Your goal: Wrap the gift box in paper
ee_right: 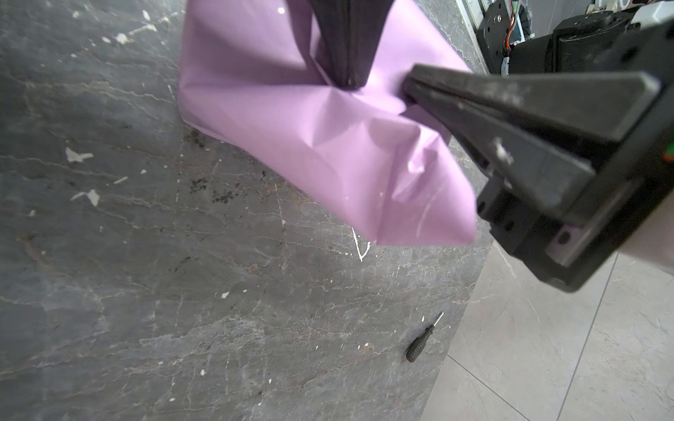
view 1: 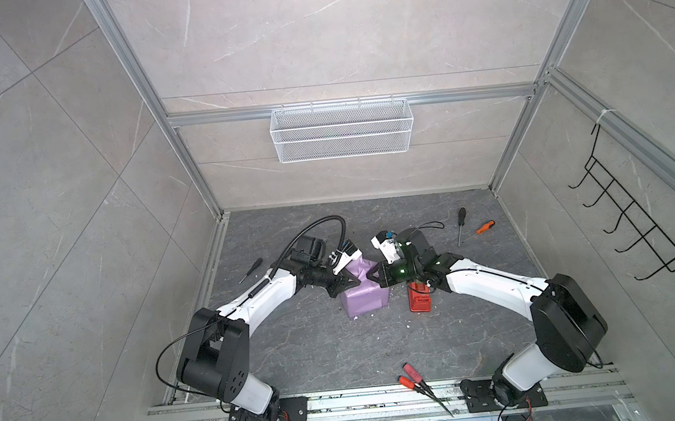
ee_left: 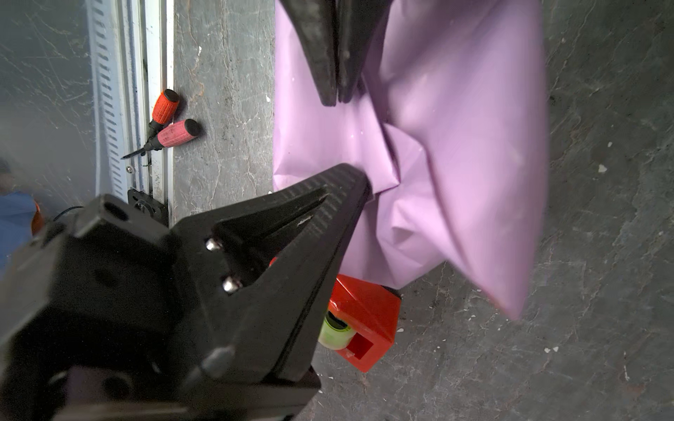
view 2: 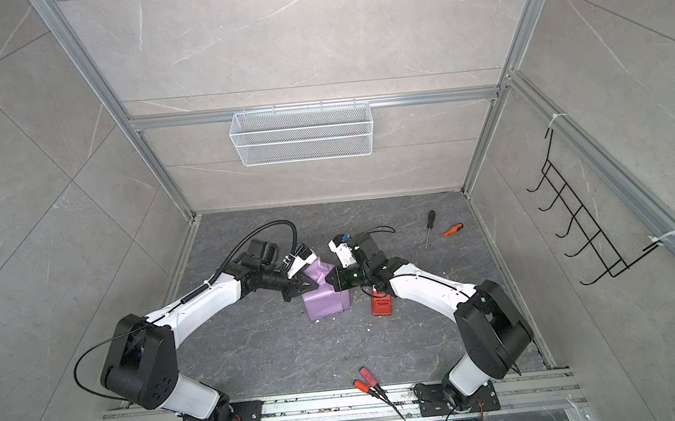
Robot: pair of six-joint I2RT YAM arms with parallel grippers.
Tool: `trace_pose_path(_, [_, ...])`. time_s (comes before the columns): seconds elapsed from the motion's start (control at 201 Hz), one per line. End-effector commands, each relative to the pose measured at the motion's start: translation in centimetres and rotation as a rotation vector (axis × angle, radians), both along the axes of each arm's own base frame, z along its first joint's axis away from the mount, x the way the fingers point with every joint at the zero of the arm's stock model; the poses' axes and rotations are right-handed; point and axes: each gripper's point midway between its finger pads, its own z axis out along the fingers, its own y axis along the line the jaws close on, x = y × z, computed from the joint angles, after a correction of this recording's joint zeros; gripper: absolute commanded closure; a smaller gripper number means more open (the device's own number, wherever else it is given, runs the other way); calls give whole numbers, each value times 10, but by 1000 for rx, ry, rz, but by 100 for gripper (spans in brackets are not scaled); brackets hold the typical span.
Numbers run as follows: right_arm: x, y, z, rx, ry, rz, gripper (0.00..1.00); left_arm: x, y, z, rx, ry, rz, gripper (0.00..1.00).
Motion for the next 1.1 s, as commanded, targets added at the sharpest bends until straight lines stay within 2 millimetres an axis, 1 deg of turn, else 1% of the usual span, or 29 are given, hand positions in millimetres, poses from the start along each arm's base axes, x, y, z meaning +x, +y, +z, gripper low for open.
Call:
trace_pose_path(0.0, [-15, -26, -46, -128, 112, -62, 100, 9, 15, 56, -108, 6, 7, 88])
trace_pose_path(0.045, [-16, -26, -46, -127, 118, -60, 100, 16, 22, 83, -181, 7, 24, 87])
trace_pose_path(0.08, [-17, -26, -46, -126, 119, -59, 100, 23, 30, 99, -214, 1, 52, 87])
trace_pose_path(0.115, [-17, -26, -46, -126, 120, -58, 100, 33, 38, 109, -226, -10, 90, 86])
trace_pose_path(0.154, [-18, -26, -46, -129, 120, -56, 100, 46, 48, 113, -219, -25, 139, 84])
trace_pose_path(0.179, [-18, -26, -46, -128, 118, -55, 100, 54, 52, 112, -211, -31, 165, 82])
trace_pose_path(0.214, [-18, -27, -45, -128, 117, -55, 100, 66, 58, 105, -176, -33, 209, 79])
trace_pose_path(0.254, [-19, -27, -45, -127, 117, -55, 100, 78, 63, 92, -129, -21, 244, 78])
trace_pose_path(0.294, [-19, -26, -44, -125, 117, -52, 100, 87, 62, 81, -107, 5, 248, 78])
trace_pose_path(0.334, [-19, -26, -43, -124, 116, -50, 100, 91, 59, 70, -101, 43, 243, 78])
trace_pose_path(0.408, [-20, -27, -44, -128, 116, -47, 100, 99, 48, 59, -152, 116, 236, 78])
trace_pose_path(0.448, [-19, -27, -45, -130, 117, -49, 100, 101, 40, 50, -160, 155, 240, 79])
trace_pose_path(0.573, [-20, -27, -44, -129, 119, -56, 100, 92, 17, 21, -138, 249, 180, 76])
trace_pose_path(0.647, [-19, -28, -45, -134, 118, -60, 100, 82, 5, 12, -160, 317, 131, 76])
trace_pose_path(0.712, [-18, -28, -46, -139, 122, -59, 100, 75, 0, 3, -157, 365, 123, 75])
trace_pose_path(0.807, [-17, -26, -46, -137, 128, -58, 100, 56, -6, 4, -175, 395, 80, 74])
trace_pose_path(0.911, [-17, -25, -48, -145, 126, -47, 100, 35, -8, 5, -187, 417, 55, 71])
trace_pose_path(1.026, [-16, -24, -47, -145, 133, -40, 100, 25, -4, 5, -178, 422, 67, 70])
trace_pose_path(1.091, [-19, -23, -49, -141, 140, -28, 100, 20, -2, 9, -178, 416, 62, 70])
